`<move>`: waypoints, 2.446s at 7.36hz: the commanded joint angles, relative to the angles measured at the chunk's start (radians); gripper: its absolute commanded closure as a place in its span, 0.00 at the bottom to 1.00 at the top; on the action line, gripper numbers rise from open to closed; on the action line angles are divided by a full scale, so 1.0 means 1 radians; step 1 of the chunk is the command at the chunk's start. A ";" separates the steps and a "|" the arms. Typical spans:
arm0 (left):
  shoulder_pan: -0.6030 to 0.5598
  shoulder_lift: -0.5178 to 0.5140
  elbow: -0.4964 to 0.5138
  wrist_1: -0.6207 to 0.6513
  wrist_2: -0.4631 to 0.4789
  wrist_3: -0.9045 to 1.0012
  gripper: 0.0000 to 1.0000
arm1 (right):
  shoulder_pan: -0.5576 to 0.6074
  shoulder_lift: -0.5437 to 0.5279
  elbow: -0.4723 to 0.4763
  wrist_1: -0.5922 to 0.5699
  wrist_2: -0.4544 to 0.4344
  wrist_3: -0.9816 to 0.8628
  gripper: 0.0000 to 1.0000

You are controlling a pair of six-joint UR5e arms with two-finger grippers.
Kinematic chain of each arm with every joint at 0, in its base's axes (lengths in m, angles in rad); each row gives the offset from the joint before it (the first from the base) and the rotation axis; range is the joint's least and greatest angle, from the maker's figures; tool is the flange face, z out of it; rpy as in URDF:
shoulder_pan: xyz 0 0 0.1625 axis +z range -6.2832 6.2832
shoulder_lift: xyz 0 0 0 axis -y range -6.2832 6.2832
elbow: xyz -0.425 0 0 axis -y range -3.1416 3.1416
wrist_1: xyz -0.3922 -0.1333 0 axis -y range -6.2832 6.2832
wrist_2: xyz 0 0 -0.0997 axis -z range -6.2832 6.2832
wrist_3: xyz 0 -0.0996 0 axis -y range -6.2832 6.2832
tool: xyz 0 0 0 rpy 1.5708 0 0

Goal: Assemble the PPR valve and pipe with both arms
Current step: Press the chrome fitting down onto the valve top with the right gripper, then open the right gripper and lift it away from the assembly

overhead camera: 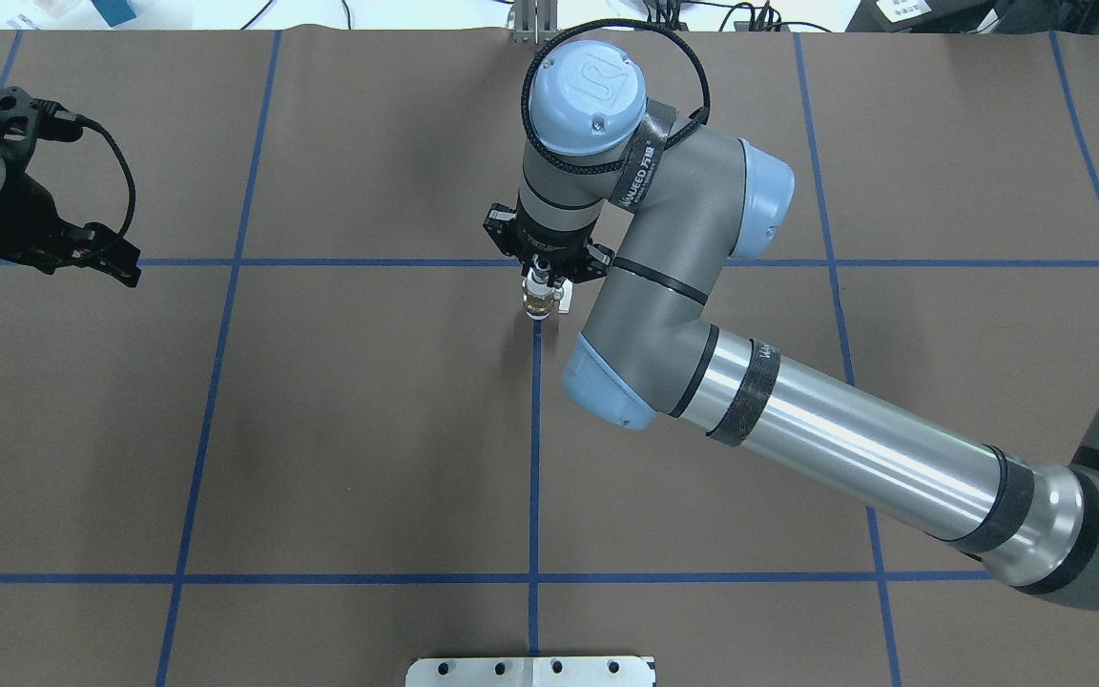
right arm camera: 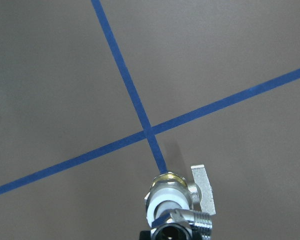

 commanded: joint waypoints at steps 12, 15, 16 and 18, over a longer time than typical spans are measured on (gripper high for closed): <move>0.000 -0.002 0.000 0.000 0.000 -0.002 0.01 | 0.003 -0.003 0.048 -0.012 0.011 0.010 0.00; 0.000 -0.005 -0.003 0.000 0.000 -0.005 0.01 | 0.050 -0.220 0.359 -0.090 0.017 -0.080 0.00; -0.002 -0.003 -0.009 -0.002 0.000 -0.005 0.01 | 0.090 -0.294 0.404 -0.090 0.029 -0.177 0.00; -0.011 0.011 -0.017 -0.047 0.000 -0.003 0.01 | 0.225 -0.491 0.490 -0.075 0.139 -0.413 0.00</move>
